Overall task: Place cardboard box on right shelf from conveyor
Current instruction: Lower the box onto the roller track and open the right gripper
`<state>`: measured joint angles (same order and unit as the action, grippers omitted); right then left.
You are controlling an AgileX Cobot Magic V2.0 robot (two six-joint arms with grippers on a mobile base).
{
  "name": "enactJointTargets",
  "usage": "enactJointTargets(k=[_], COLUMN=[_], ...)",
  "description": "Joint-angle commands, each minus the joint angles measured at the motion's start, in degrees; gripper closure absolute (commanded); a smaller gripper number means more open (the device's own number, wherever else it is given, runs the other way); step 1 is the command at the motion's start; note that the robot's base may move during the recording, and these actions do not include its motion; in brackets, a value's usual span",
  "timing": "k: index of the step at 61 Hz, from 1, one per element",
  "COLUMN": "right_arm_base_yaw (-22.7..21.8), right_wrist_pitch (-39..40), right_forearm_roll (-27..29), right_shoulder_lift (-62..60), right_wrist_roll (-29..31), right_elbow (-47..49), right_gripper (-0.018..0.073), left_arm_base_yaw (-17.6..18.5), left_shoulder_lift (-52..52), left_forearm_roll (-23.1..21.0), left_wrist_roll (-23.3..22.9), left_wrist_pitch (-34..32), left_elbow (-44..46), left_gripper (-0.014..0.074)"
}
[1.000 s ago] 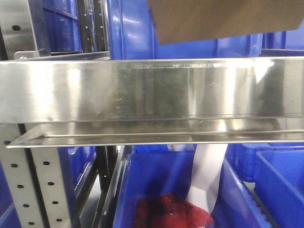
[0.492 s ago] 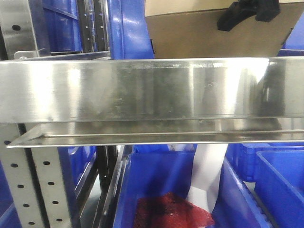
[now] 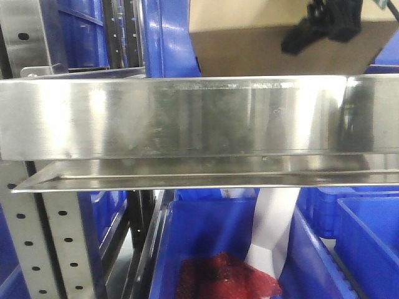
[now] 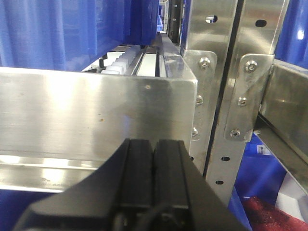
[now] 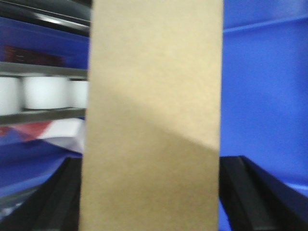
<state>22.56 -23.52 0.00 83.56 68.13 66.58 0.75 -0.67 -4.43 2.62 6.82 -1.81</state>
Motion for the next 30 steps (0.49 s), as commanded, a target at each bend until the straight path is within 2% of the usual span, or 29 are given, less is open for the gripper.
enactJointTargets(k=[1,10,14,23,30], right_arm_base_yaw=[-0.38,-0.38,-0.38,-0.38,-0.38], right_wrist_pitch=[2.90,0.25,-0.83,-2.87,-1.49], right_forearm_roll=[1.12,1.79,2.04,2.04,1.98], right_shoulder_lift=[-3.67,-6.34,-8.07,-11.91,-15.89], right_wrist_roll=[-1.92,-5.36,-9.28,-22.10,-35.35], right_elbow=[1.58,1.58,1.58,1.45,-0.84], right_gripper=[-0.0071,-0.0071,-0.0071,-0.0071,-0.0066], left_arm_base_yaw=[-0.09,-0.09,-0.09,-0.09,-0.09], left_shoulder_lift=[-0.87,-0.87,-0.87,-0.87,-0.87], left_forearm_roll=[-0.34,-0.34,-0.34,-0.34,-0.34], left_wrist_roll=[0.01,0.01,0.01,0.01,0.01], left_wrist_pitch=[-4.94,-4.94,-4.94,-4.94,-4.94], left_elbow=[-0.54,-0.54,-0.54,-0.54,-0.54], left_gripper=[0.0712,0.0713,0.0712,0.0713,0.0713])
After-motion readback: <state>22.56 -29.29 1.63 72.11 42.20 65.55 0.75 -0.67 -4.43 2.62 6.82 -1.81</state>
